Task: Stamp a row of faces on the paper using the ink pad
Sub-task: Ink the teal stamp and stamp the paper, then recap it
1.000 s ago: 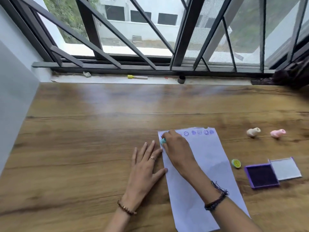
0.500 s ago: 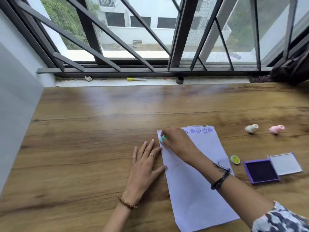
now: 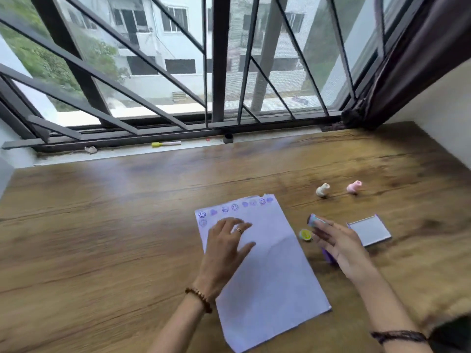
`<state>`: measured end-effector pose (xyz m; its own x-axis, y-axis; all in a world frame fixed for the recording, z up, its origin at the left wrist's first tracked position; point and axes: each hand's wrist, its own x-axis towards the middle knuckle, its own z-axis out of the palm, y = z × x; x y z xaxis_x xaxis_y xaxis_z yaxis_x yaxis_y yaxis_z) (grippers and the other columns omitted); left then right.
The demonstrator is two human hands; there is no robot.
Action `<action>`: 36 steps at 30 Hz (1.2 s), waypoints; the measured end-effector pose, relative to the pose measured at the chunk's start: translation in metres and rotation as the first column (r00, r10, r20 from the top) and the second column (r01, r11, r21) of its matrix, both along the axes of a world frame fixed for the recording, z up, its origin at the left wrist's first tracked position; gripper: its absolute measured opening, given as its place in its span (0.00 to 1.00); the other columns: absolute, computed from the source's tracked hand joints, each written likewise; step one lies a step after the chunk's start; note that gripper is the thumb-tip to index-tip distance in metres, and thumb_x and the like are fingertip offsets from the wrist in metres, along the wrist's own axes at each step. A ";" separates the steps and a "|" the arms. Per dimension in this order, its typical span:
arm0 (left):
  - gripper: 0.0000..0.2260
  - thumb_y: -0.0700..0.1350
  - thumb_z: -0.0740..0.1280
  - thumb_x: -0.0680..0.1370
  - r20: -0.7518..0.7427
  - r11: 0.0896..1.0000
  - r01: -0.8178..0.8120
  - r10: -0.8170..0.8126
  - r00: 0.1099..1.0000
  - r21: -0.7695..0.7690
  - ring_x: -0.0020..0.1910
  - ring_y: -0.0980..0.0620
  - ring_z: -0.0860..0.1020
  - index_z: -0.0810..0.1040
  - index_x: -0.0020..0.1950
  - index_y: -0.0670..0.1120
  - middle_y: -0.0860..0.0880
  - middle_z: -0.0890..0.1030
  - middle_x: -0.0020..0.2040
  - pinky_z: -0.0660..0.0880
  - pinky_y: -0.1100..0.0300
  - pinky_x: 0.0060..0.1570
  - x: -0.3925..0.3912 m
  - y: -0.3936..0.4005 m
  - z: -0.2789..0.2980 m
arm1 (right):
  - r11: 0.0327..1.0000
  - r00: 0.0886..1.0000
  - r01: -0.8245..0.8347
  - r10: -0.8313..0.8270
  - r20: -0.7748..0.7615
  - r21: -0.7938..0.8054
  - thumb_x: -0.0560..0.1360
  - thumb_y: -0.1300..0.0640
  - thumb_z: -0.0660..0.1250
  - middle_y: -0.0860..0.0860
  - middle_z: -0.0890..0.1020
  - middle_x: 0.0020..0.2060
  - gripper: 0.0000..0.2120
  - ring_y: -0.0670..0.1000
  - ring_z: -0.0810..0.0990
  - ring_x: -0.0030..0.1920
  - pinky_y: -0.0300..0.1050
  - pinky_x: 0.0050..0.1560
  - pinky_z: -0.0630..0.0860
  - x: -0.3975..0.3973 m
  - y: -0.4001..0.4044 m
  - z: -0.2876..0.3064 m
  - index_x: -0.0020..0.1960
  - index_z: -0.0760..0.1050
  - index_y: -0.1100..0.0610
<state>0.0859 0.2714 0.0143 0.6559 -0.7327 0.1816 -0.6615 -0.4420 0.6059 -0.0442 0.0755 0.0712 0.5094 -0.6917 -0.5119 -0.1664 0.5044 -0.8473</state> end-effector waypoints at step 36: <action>0.12 0.48 0.72 0.69 -0.785 0.905 -0.182 -0.217 0.580 -0.385 0.52 0.53 0.82 0.82 0.52 0.49 0.51 0.86 0.50 0.76 0.70 0.46 -0.046 -0.139 0.038 | 0.615 0.832 -0.536 0.499 -0.241 -0.578 0.72 0.60 0.69 0.53 0.84 0.42 0.06 0.50 0.82 0.44 0.43 0.48 0.79 -0.012 -0.079 0.014 0.49 0.81 0.56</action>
